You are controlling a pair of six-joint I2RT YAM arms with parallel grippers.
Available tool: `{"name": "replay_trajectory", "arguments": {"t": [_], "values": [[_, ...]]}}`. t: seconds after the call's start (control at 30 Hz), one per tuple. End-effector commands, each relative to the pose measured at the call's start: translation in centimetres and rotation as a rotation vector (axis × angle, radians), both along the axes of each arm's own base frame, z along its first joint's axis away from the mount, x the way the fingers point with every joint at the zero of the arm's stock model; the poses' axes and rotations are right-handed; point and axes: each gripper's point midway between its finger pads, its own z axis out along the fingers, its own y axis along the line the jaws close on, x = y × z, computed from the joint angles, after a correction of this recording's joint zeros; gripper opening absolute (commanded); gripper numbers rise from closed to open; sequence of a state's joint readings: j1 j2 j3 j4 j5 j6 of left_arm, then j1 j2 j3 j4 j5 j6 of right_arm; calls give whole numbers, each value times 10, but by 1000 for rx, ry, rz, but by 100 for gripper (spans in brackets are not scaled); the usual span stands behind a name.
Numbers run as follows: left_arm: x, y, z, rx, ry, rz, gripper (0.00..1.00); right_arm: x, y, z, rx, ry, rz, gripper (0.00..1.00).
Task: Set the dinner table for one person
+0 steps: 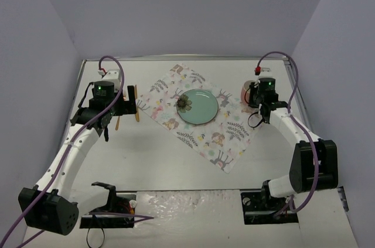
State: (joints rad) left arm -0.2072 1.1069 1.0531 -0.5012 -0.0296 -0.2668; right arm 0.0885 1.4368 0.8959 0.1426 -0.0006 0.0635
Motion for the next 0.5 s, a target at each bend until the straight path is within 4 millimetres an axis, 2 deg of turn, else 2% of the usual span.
{"name": "replay_trajectory", "arguments": {"t": [0.0,0.23,0.47], "values": [[10,-1,26,-33,-98,11,97,1,-5,44,11,-149,-67,0],[10,-2,27,-36,-100,4,97,-17,-3,37,20,-131,-70,0],[10,-3,26,-34,-95,1,97,-22,1,28,34,-109,-56,0]]}}
